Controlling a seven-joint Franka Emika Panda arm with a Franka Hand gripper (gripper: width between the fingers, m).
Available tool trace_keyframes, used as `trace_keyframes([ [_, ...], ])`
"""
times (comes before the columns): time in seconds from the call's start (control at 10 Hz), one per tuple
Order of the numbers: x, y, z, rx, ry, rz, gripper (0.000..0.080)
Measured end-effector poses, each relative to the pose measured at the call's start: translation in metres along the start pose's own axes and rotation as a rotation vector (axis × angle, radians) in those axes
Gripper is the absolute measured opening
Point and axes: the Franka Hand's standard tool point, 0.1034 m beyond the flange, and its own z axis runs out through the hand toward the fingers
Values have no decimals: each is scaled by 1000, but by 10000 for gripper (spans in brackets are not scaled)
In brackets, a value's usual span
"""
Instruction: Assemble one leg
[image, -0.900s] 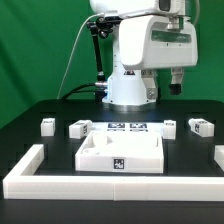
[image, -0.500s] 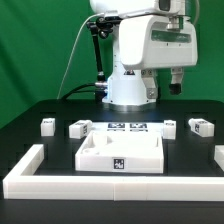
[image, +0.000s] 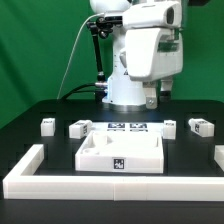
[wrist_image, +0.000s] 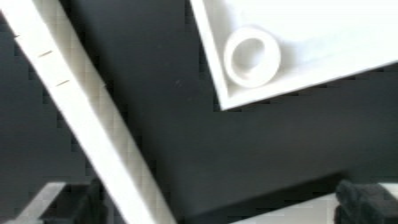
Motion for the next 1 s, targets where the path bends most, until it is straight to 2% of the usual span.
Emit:
trace_keyframes([
  [0.1, -8, -7, 10, 18, -9, -24, 650],
  [0.2, -20, -8, 12, 27, -8, -2, 650],
  [0.5, -19, -7, 12, 26, -9, 6, 650],
  [0.7, -25, -12, 20, 47, -15, -4, 650],
  [0.8, -39, -22, 24, 46, -16, -24, 650],
  [1.0, -64, -53, 35, 71, -28, -15, 650],
])
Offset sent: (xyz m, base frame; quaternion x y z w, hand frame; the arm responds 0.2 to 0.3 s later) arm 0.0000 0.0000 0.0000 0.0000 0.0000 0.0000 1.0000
